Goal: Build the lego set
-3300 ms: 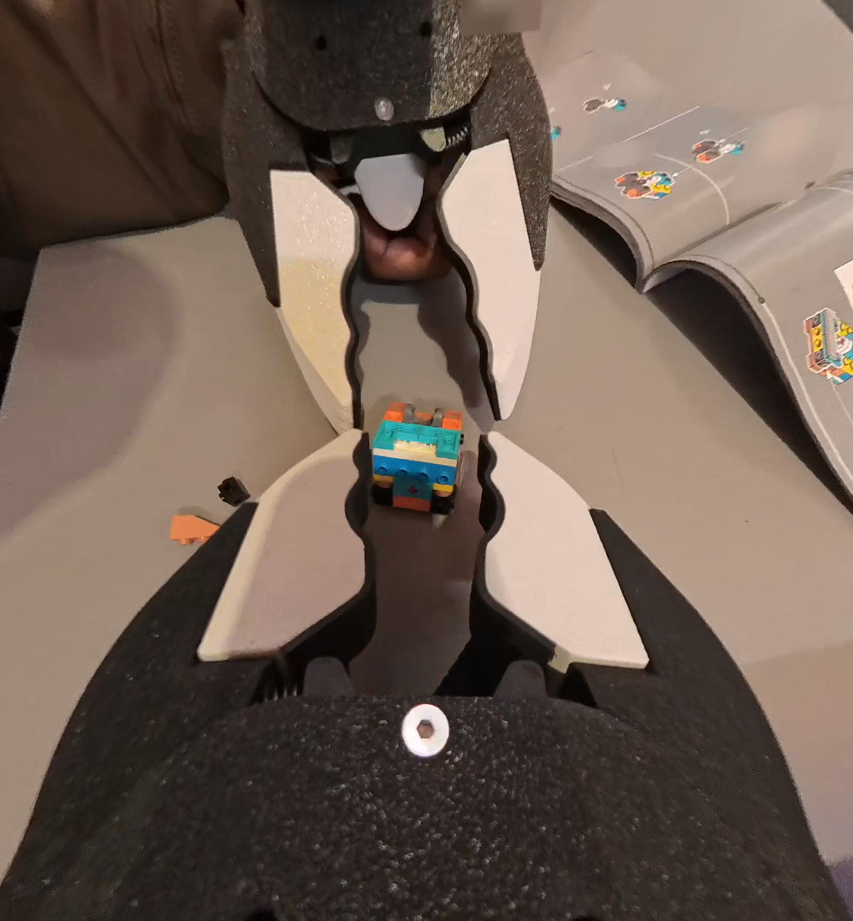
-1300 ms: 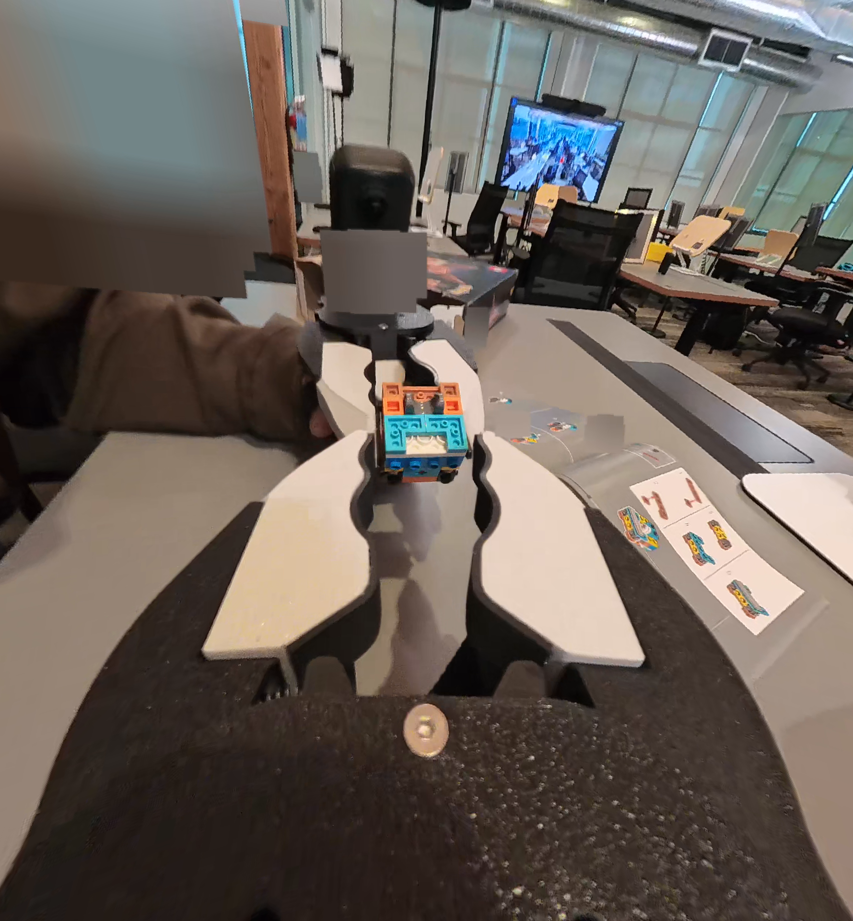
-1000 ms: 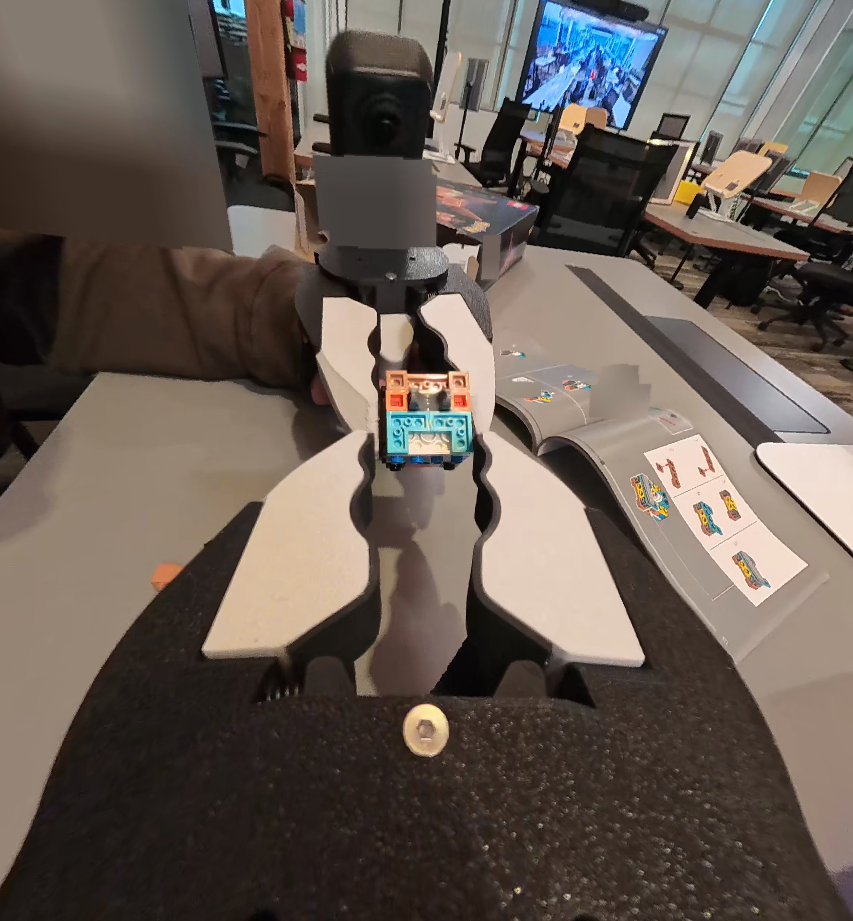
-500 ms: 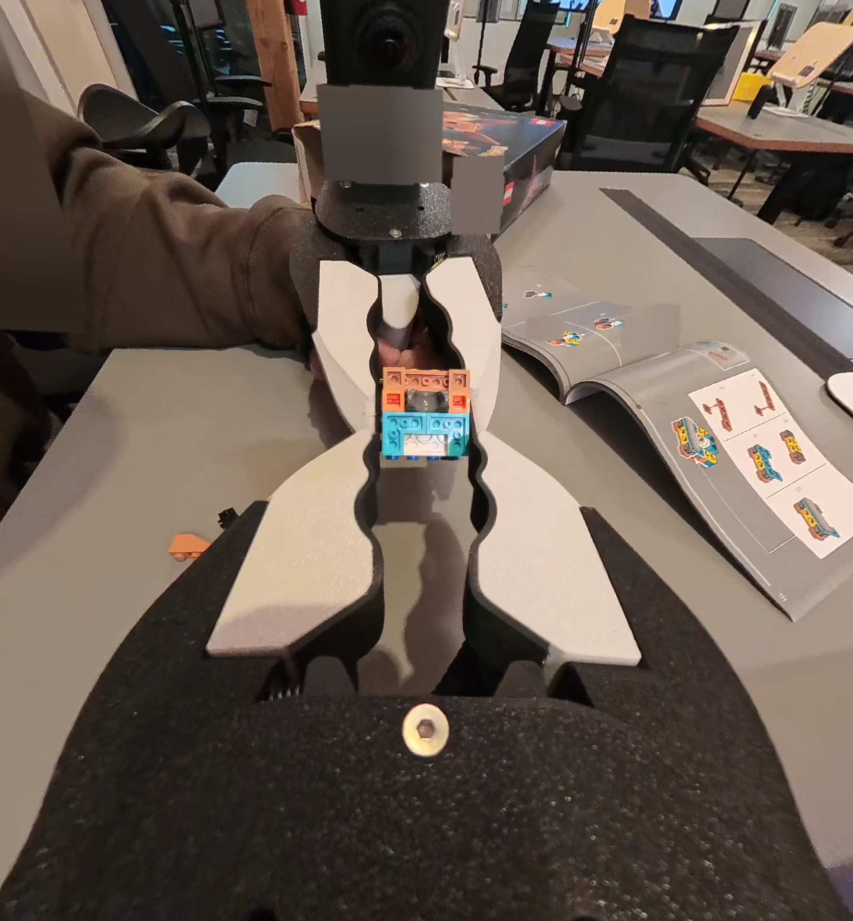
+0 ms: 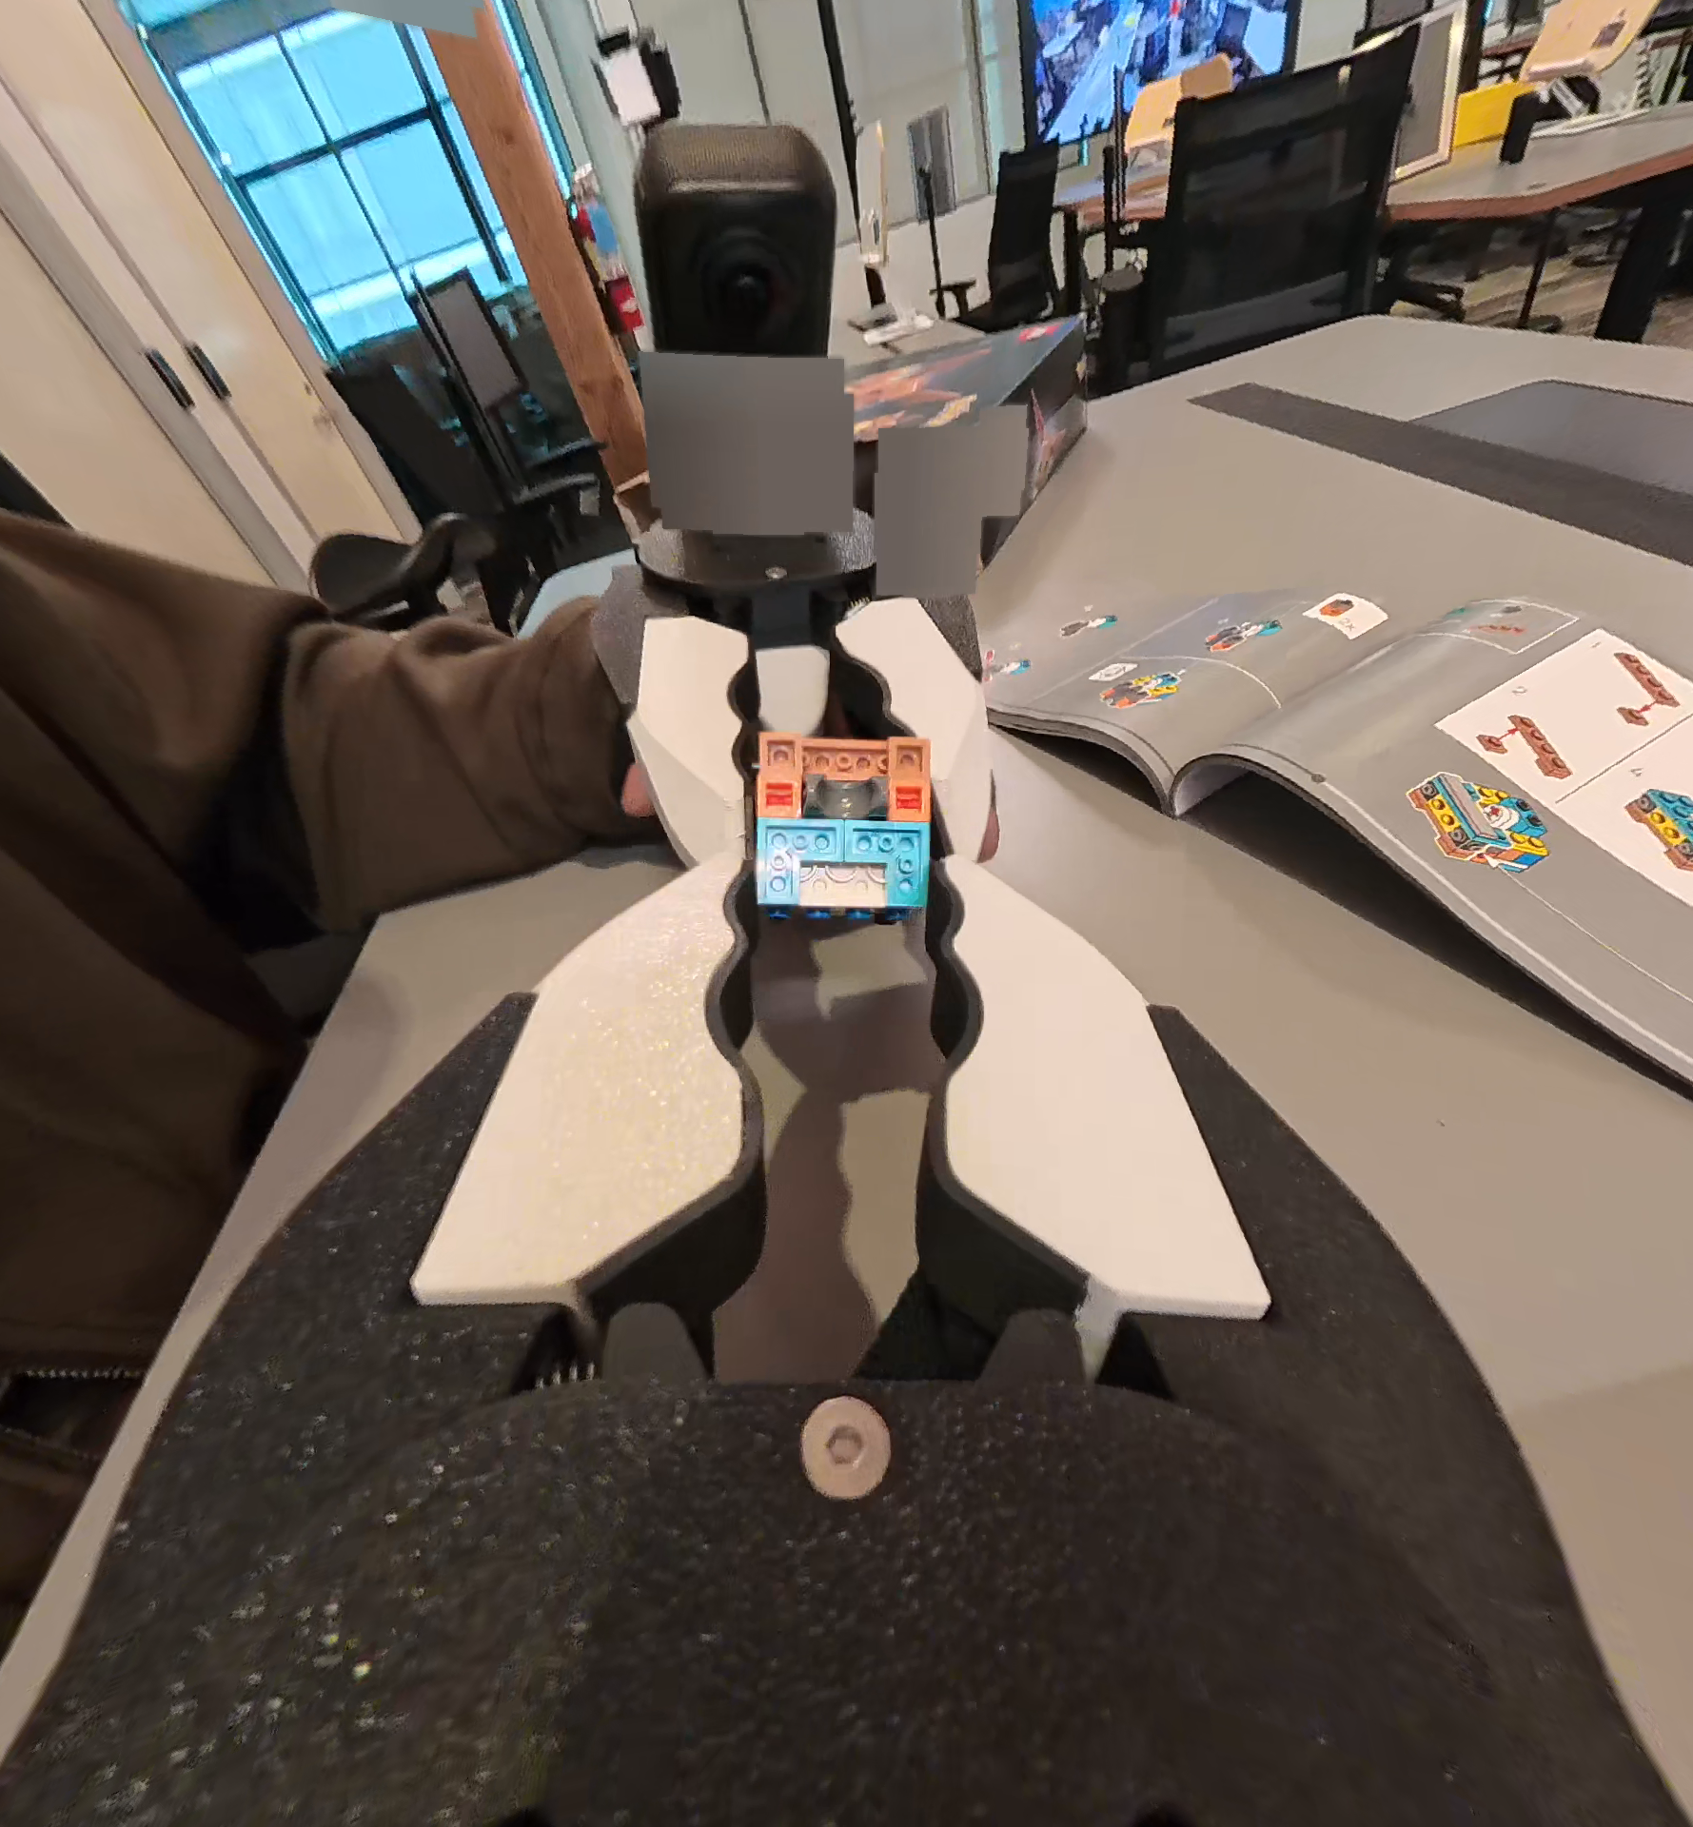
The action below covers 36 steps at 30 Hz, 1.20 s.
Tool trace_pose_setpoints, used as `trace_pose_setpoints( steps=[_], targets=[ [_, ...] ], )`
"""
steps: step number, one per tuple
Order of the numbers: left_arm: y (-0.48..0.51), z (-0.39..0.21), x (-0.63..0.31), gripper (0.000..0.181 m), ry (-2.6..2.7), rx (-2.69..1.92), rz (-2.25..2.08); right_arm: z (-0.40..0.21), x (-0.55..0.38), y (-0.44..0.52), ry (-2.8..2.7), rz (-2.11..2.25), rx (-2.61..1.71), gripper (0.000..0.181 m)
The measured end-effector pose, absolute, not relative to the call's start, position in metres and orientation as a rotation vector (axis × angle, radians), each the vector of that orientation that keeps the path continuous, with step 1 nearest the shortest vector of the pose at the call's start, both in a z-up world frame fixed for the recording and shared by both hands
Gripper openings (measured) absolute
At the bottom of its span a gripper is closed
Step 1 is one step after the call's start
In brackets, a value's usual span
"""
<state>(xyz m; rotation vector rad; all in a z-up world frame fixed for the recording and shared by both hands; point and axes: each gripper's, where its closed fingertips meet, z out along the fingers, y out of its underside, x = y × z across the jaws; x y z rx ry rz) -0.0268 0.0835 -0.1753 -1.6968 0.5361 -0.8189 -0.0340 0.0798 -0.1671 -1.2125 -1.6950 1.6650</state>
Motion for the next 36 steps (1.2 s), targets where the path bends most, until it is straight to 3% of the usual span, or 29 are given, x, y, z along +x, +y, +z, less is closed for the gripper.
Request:
trace_pose_setpoints(
  steps=[17, 36],
  targets=[
    [0.098, -0.137, -0.038, 0.045, 0.159, -1.482, -1.066, -0.136, -0.040, 0.093, -1.320, 1.801, -1.207, 0.032],
    [0.099, -0.138, -0.034, 0.040, 0.140, -1.466, -1.081, -0.129, -0.040, 0.099, -1.209, 1.859, -1.222, 0.032]
  ],
)
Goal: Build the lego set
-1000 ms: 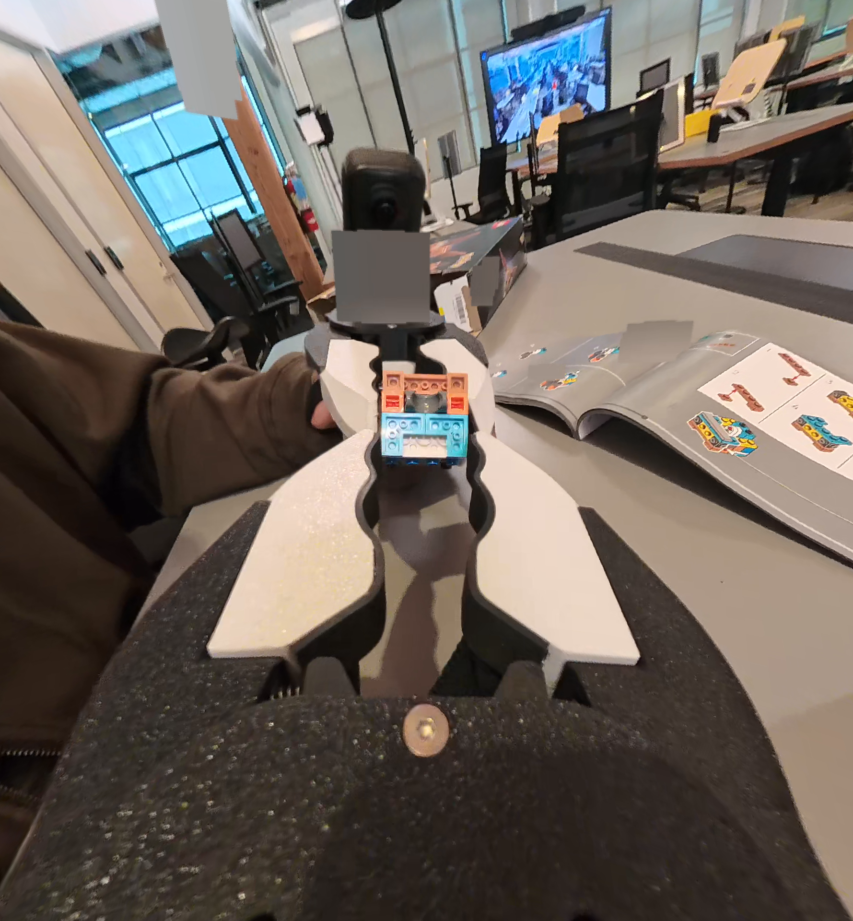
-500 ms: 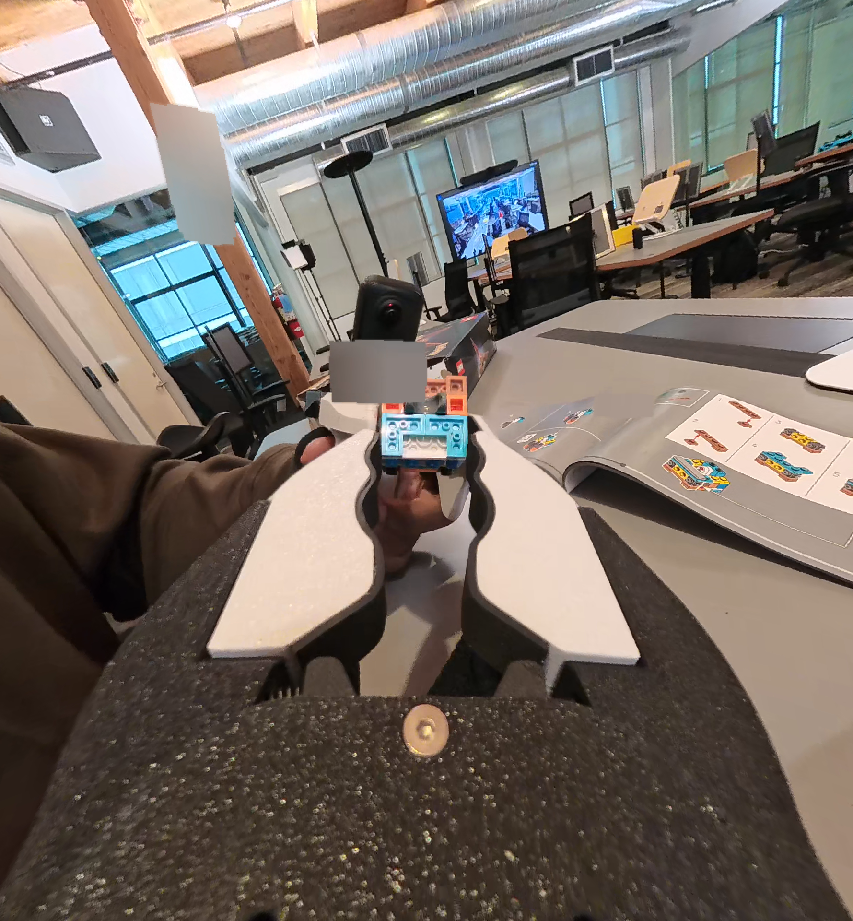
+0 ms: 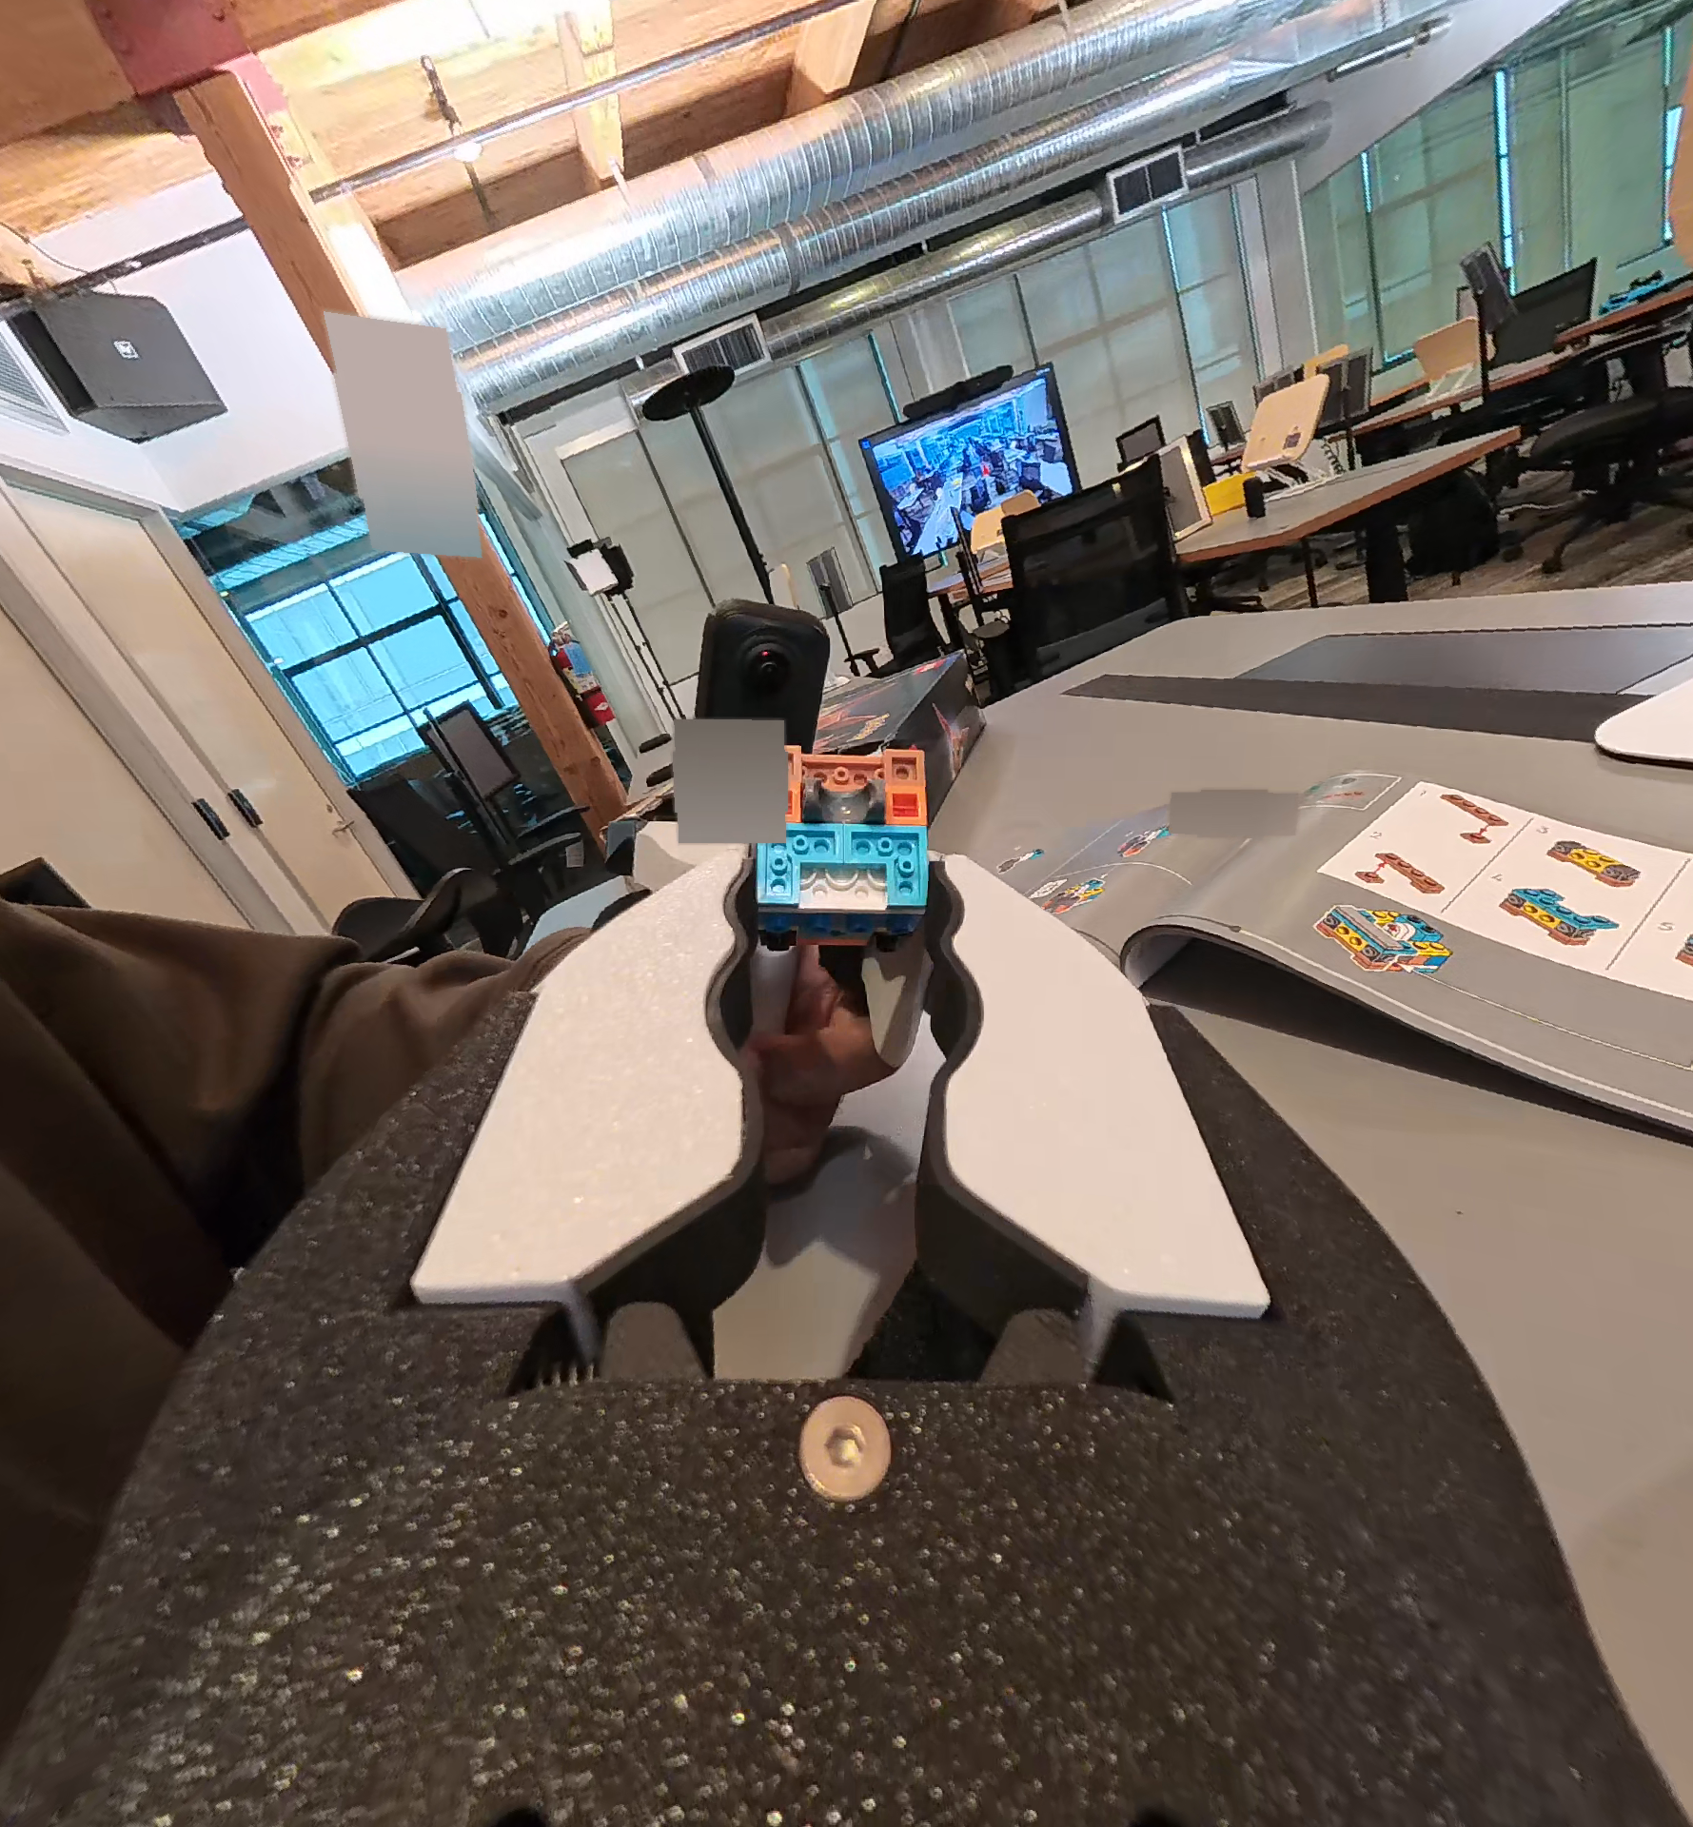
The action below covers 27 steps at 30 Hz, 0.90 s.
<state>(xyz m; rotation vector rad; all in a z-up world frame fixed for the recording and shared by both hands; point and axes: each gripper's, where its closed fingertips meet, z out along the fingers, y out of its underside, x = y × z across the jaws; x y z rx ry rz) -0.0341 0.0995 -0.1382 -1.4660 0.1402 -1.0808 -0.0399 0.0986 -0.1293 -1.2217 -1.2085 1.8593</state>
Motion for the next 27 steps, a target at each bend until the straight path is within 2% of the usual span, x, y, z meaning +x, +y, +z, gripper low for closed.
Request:
trace_pose_setpoints(
  steps=[11, 14, 27],
  targets=[
    [0.096, -0.143, -0.034, 0.039, 0.249, -1.523, -0.957, -0.132, -0.038, 0.094, -1.380, 1.689, -1.147, 0.032],
    [0.096, -0.147, -0.035, 0.039, 0.280, -1.559, -0.902, -0.137, -0.036, 0.092, -1.471, 1.598, -1.112, 0.025],
    [0.092, -0.148, -0.032, 0.039, 0.370, -1.585, -0.811, -0.141, -0.032, 0.090, -1.554, 1.622, -1.130, 0.030]
  ],
)
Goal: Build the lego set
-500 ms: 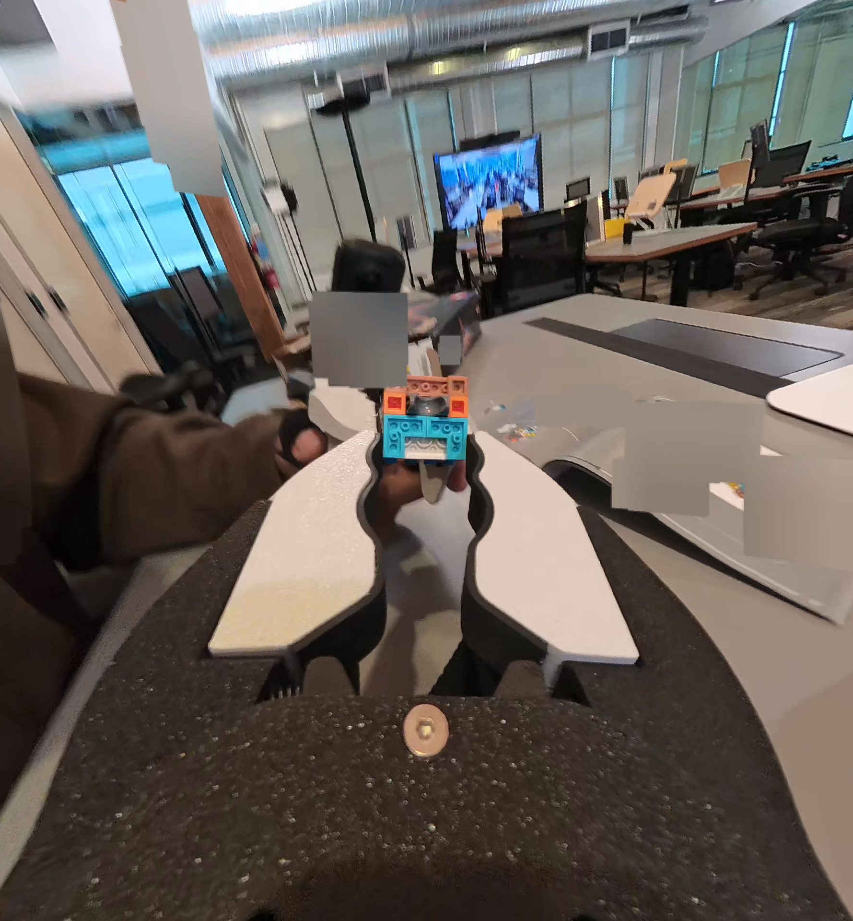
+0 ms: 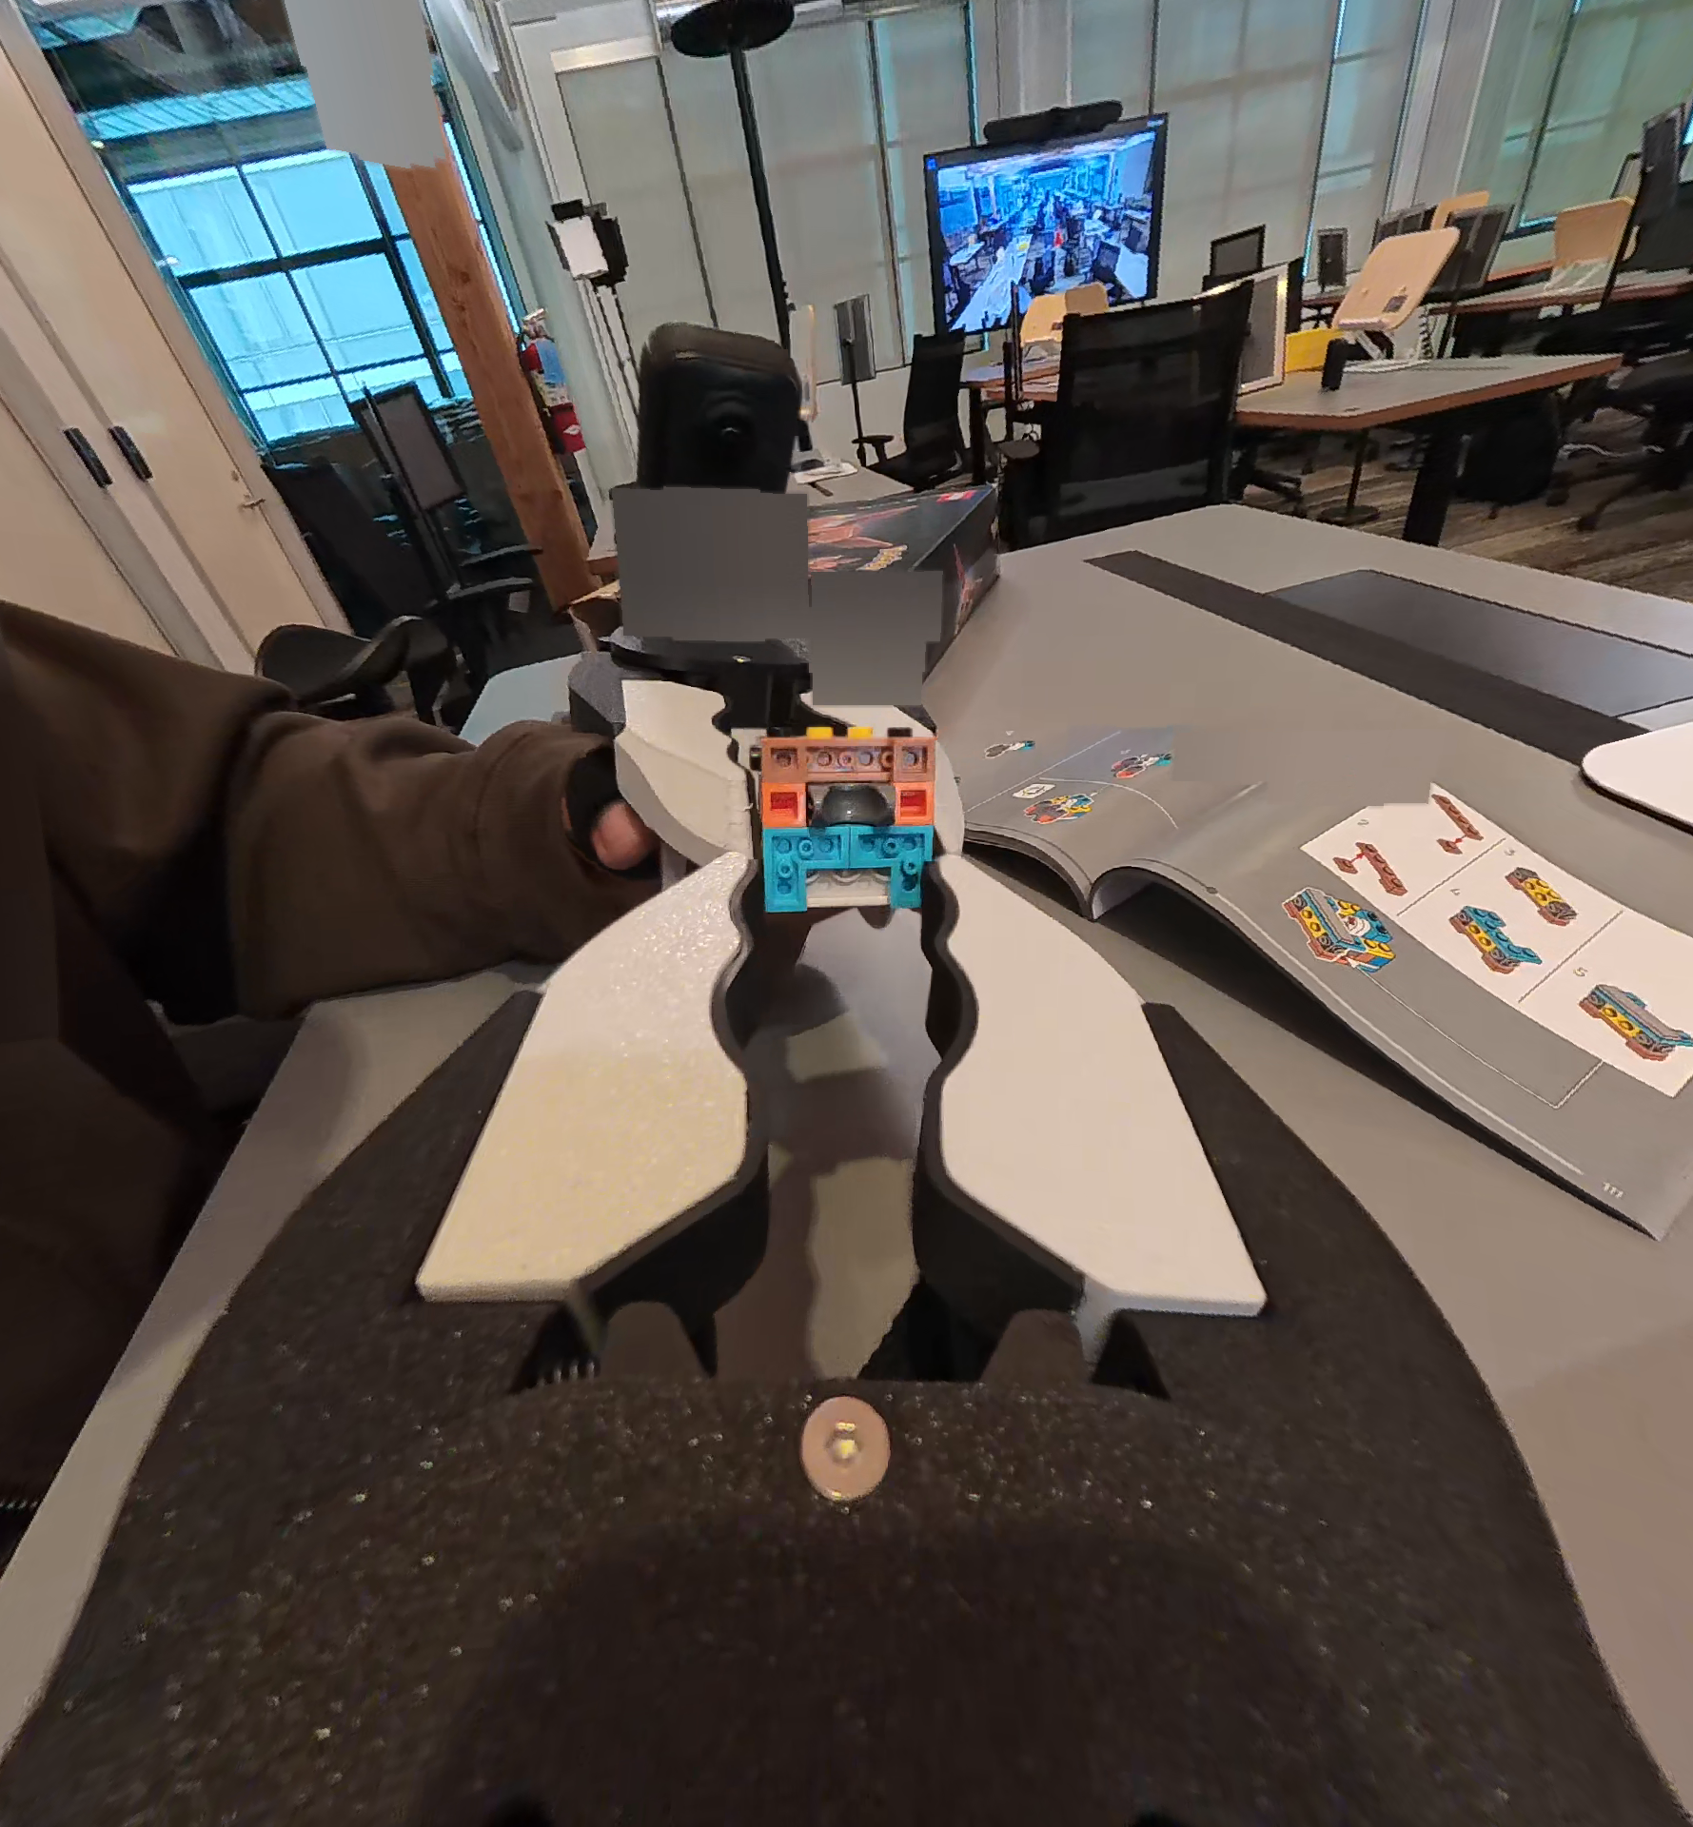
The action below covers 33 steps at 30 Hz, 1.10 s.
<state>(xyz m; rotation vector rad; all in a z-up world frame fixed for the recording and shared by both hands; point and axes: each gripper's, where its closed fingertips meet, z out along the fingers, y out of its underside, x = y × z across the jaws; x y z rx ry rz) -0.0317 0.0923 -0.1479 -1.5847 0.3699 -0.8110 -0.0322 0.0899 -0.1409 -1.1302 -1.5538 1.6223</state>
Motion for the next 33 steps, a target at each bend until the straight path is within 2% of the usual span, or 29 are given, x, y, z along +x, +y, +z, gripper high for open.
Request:
trace_pose_setpoints(
  steps=[18, 33],
  targets=[
    [0.088, -0.155, -0.028, 0.039, 0.422, -1.632, -0.826, -0.150, -0.030, 0.085, -1.662, 1.590, -1.142, 0.032],
    [0.089, -0.159, -0.028, 0.040, 0.366, -1.650, -0.940, -0.154, -0.029, 0.086, -1.641, 1.749, -1.246, 0.032]
  ],
)
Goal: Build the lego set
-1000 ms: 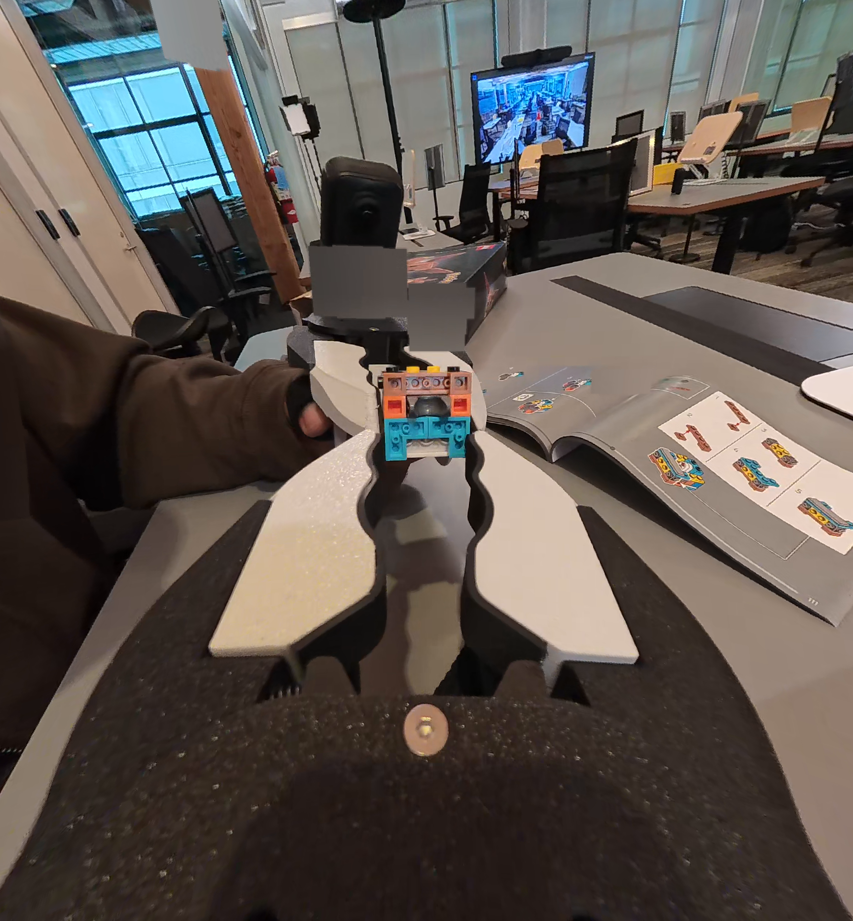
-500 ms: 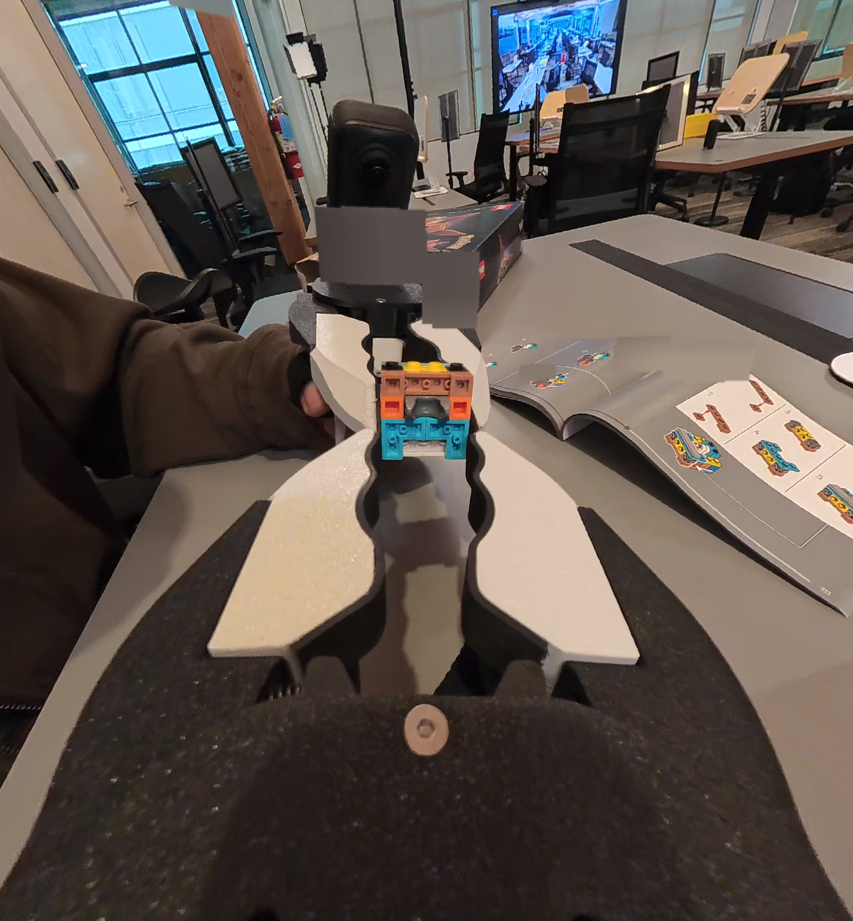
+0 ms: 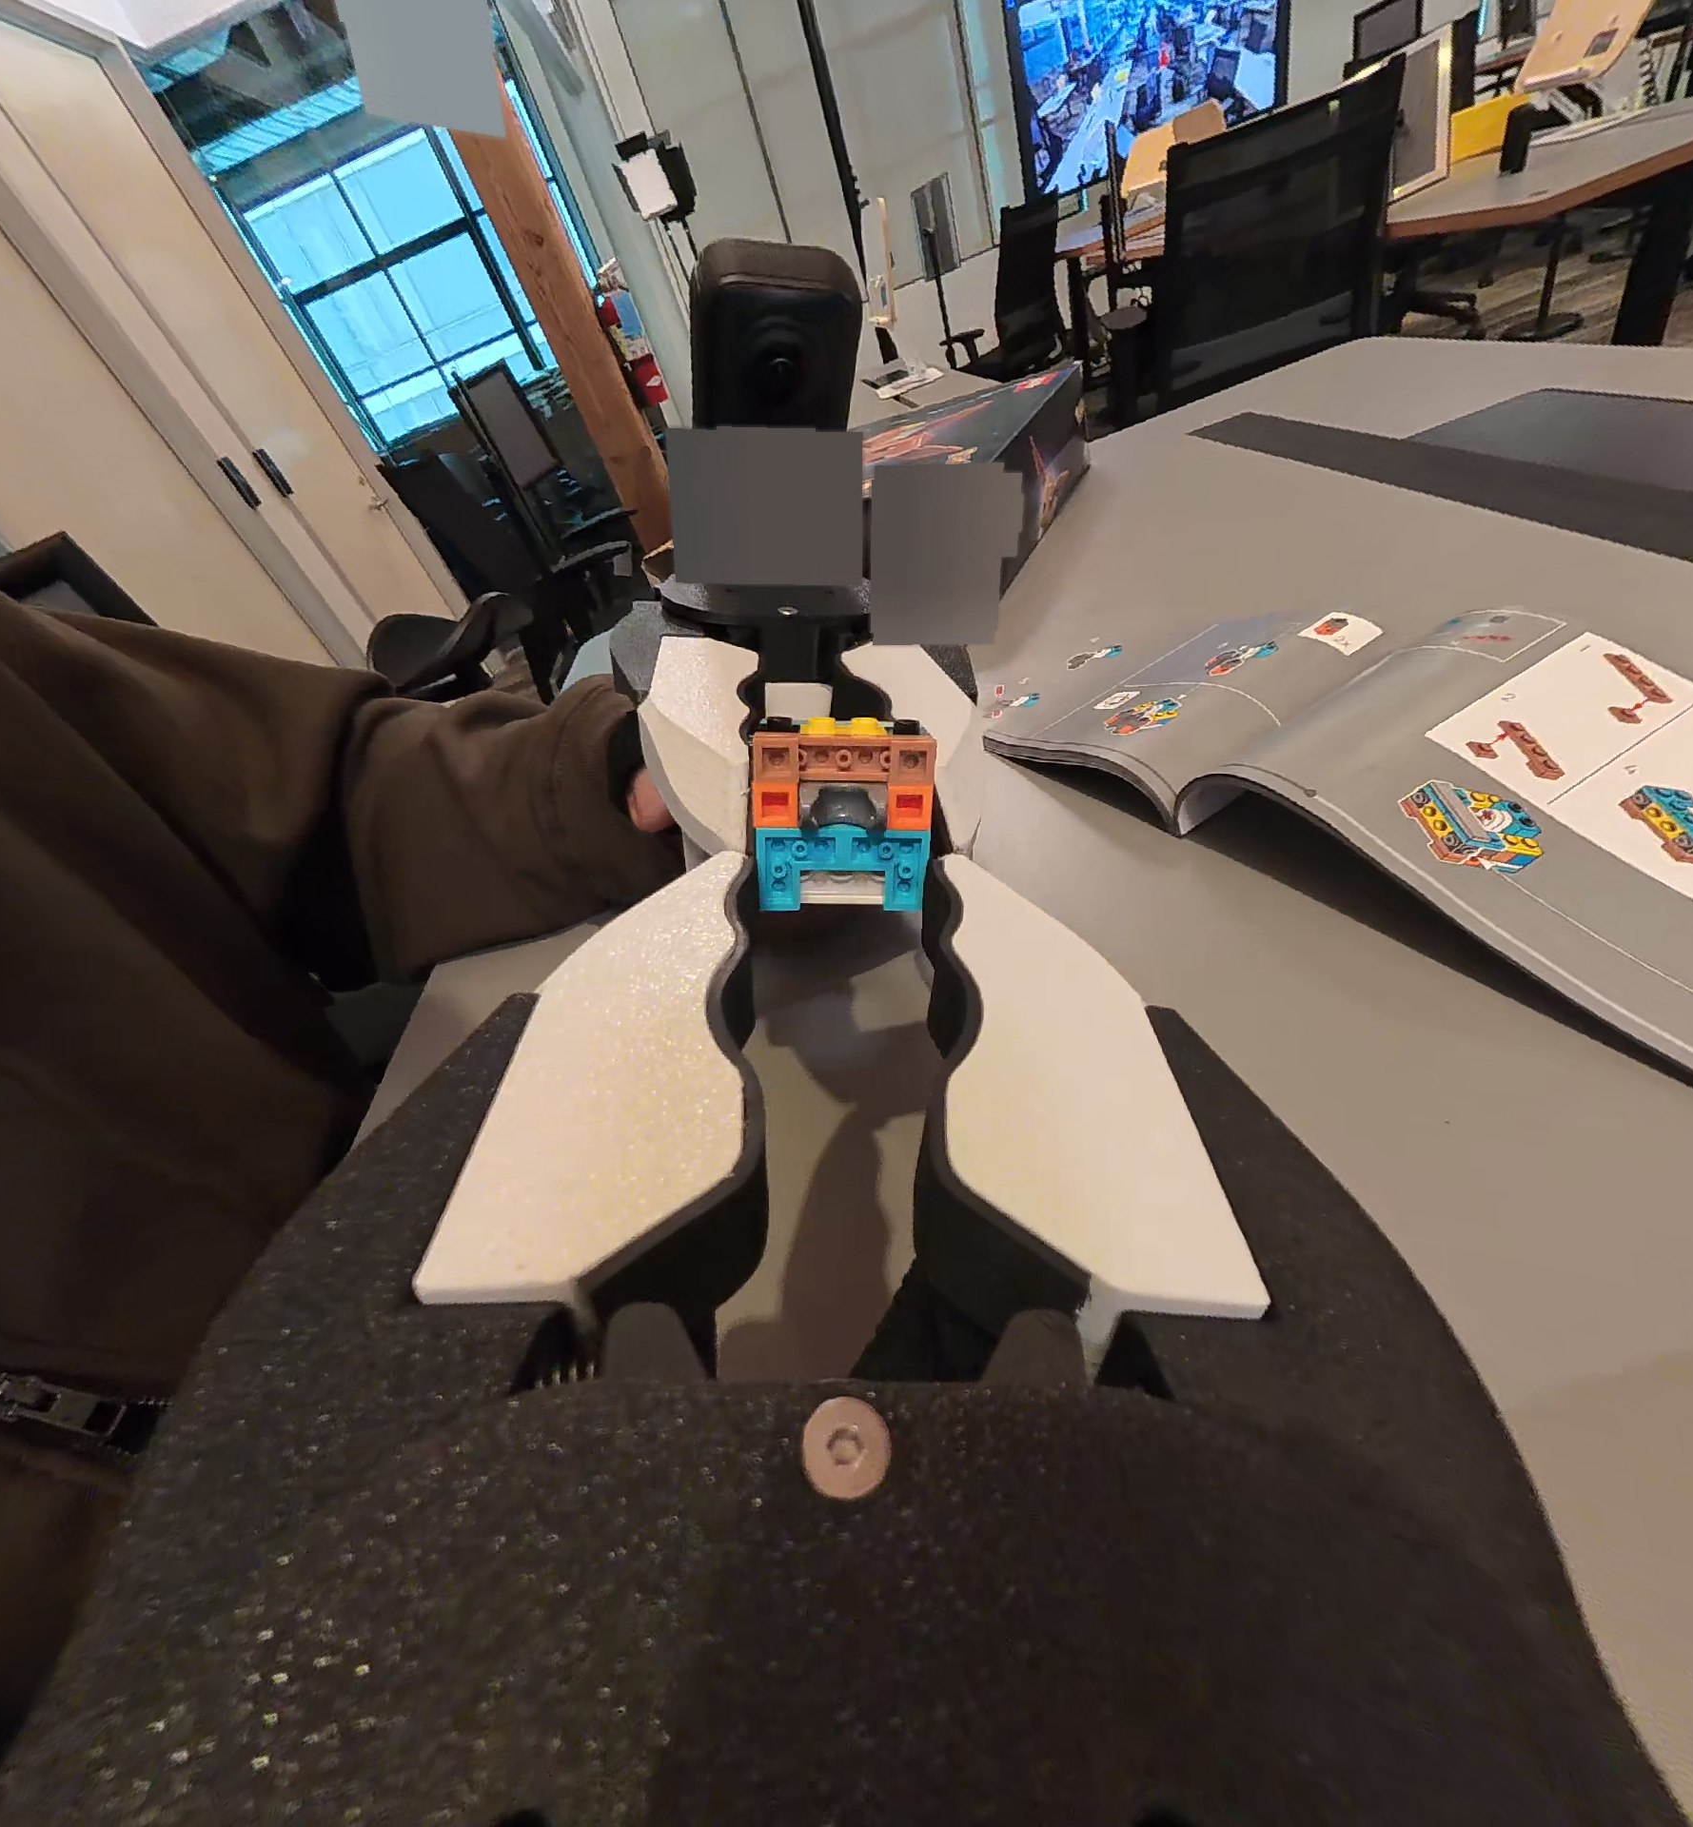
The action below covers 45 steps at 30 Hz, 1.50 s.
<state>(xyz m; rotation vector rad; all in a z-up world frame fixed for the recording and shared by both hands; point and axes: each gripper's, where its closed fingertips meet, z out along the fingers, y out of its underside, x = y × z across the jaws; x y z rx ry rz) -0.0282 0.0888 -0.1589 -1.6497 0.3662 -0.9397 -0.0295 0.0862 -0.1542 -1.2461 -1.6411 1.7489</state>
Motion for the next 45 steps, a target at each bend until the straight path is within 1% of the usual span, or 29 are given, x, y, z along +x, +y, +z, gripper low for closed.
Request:
trace_pose_setpoints(
  steps=[21, 37, 45],
  targets=[
    [0.0860, -0.1544, -0.0265, 0.039, 0.345, -1.582, -1.051, -0.1483, -0.0278, 0.0847, -1.626, 1.775, -1.225, 0.032],
    [0.0929, -0.1550, -0.0338, 0.039, 0.300, -1.588, -0.976, -0.1505, -0.0307, 0.0914, -1.628, 1.649, -1.209, 0.030],
    [0.0927, -0.1567, -0.0312, 0.039, 0.316, -1.598, -0.967, -0.1534, -0.0312, 0.0894, -1.649, 1.628, -1.204, 0.033]
  ],
)
